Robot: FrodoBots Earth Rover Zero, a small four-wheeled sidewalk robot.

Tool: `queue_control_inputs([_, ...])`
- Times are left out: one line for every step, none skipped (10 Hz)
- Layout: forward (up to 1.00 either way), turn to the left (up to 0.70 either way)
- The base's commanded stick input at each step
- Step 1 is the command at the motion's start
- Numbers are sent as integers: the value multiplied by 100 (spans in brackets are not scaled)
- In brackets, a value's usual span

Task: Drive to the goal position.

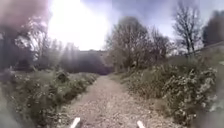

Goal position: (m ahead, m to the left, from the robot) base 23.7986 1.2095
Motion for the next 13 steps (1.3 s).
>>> queue_control_inputs([70,0])
queue_control_inputs([70,0])
queue_control_inputs([70,0])
queue_control_inputs([70,0])
queue_control_inputs([70,0])
queue_control_inputs([70,0])
queue_control_inputs([70,0])
queue_control_inputs([70,0])
queue_control_inputs([70,0])
queue_control_inputs([70,0])
queue_control_inputs([70,0])
queue_control_inputs([70,0])
queue_control_inputs([70,0])
